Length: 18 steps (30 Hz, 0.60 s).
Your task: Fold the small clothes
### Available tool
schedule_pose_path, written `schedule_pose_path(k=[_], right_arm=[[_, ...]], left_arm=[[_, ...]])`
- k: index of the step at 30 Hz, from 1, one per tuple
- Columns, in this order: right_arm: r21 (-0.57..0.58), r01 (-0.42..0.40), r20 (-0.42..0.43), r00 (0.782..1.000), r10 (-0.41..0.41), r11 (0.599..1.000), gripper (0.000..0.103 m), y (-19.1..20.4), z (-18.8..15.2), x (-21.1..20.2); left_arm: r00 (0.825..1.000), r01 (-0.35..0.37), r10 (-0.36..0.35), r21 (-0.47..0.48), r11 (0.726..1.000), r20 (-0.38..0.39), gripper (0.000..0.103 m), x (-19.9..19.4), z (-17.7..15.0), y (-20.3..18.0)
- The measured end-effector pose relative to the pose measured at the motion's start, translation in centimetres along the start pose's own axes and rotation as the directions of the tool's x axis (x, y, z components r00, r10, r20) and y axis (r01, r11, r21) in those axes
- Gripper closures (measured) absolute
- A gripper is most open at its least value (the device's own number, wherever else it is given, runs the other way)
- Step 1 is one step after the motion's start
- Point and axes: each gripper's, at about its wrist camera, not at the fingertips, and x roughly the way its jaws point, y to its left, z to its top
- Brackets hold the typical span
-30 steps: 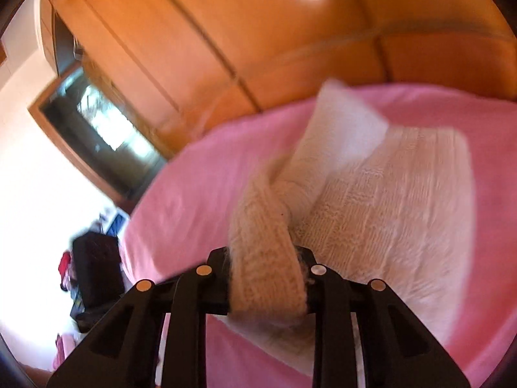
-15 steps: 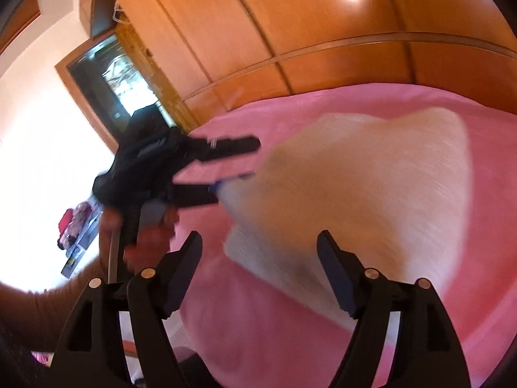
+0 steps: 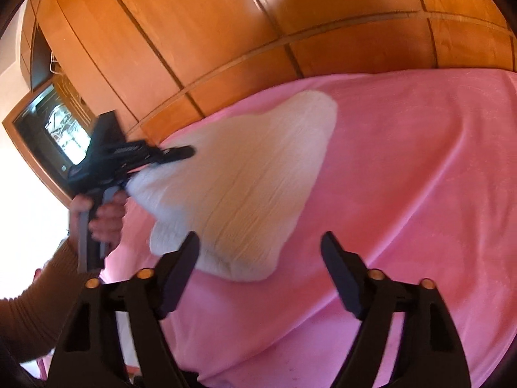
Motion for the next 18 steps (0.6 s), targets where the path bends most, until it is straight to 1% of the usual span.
schedule_pose_path(k=[1,2,4,5,6,7,8,9,10,11,12,13,14,16,17,18], right_arm=[[-0.005,-0.009,0.016,1.0,0.009,1.0,0.034,0.3,0.5,-0.1],[-0.021,-0.026,0.036,0.999,0.027,0.999,0.035,0.9,1.2,-0.2],[-0.048,-0.05,0.048,0.997,0.052,0.998,0.035,2.2,2.0,0.5],[-0.065,-0.065,0.04,0.997,0.068,0.996,0.035,3.0,2.4,1.4],[-0.076,-0.072,0.027,0.997,0.074,0.995,0.036,3.6,2.4,2.2],[-0.088,-0.075,0.003,0.997,0.076,0.993,0.038,4.3,2.2,3.5],[-0.104,-0.066,-0.059,0.996,0.06,0.992,0.04,5.0,1.5,5.7],[-0.118,-0.038,-0.102,0.994,0.026,0.992,0.04,5.2,0.8,7.2],[-0.134,-0.001,-0.132,0.991,-0.017,0.991,0.04,5.4,-0.1,8.8],[-0.145,0.033,-0.132,0.99,-0.053,0.989,0.04,5.4,-1.3,10.0],[-0.155,0.045,-0.107,0.992,-0.062,0.987,0.04,5.5,-1.9,9.9],[-0.167,0.057,-0.09,0.993,-0.072,0.984,0.04,5.6,-2.3,9.6],[-0.156,0.059,-0.095,0.993,-0.074,0.986,0.04,5.6,-2.3,9.3],[-0.142,0.054,-0.109,0.992,-0.069,0.988,0.039,5.2,-2.1,8.9],[-0.14,0.049,-0.117,0.991,-0.066,0.989,0.036,5.1,-2.0,8.5],[-0.132,0.052,-0.126,0.99,-0.069,0.99,0.033,4.8,-1.6,8.1]], left_arm=[[0.999,0.0,-0.001,0.02,1.0,0.033,0.084,-1.4,-0.3,-0.4],[0.999,-0.013,0.012,0.033,0.999,0.049,0.084,-2.3,-0.6,-0.5],[0.994,-0.087,0.081,0.074,0.994,0.075,0.084,-3.5,-1.4,-0.1],[0.99,-0.121,0.115,0.074,0.99,0.078,0.084,-3.7,-1.8,0.5],[0.986,-0.156,0.152,0.055,0.986,0.066,0.084,-3.5,-2.3,1.8],[0.984,-0.174,0.171,0.045,0.984,0.057,0.084,-3.1,-2.7,2.6],[0.976,-0.214,0.213,0.027,0.976,0.043,0.084,-2.5,-3.3,4.0],[0.972,-0.233,0.232,0.007,0.973,0.027,0.084,-1.7,-3.6,4.9],[0.971,-0.24,0.24,-0.013,0.971,0.01,0.084,-1.1,-3.9,5.8],[0.971,-0.237,0.237,-0.031,0.971,0.007,0.082,-0.7,-4.3,6.5],[0.971,-0.238,0.239,-0.038,0.971,0.021,0.077,-0.6,-4.5,6.6],[0.966,-0.256,0.257,-0.036,0.966,0.038,0.073,-0.8,-4.6,6.4],[0.956,-0.287,0.288,-0.021,0.958,0.054,0.067,-1.2,-4.6,5.9],[0.938,-0.331,0.329,0.002,0.944,0.105,0.066,-2.6,-4.4,4.7],[0.93,-0.34,0.336,0.005,0.94,0.149,0.066,-3.6,-4.2,3.9],[0.926,-0.338,0.331,0.009,0.941,0.179,0.066,-4.2,-4.0,3.4]])
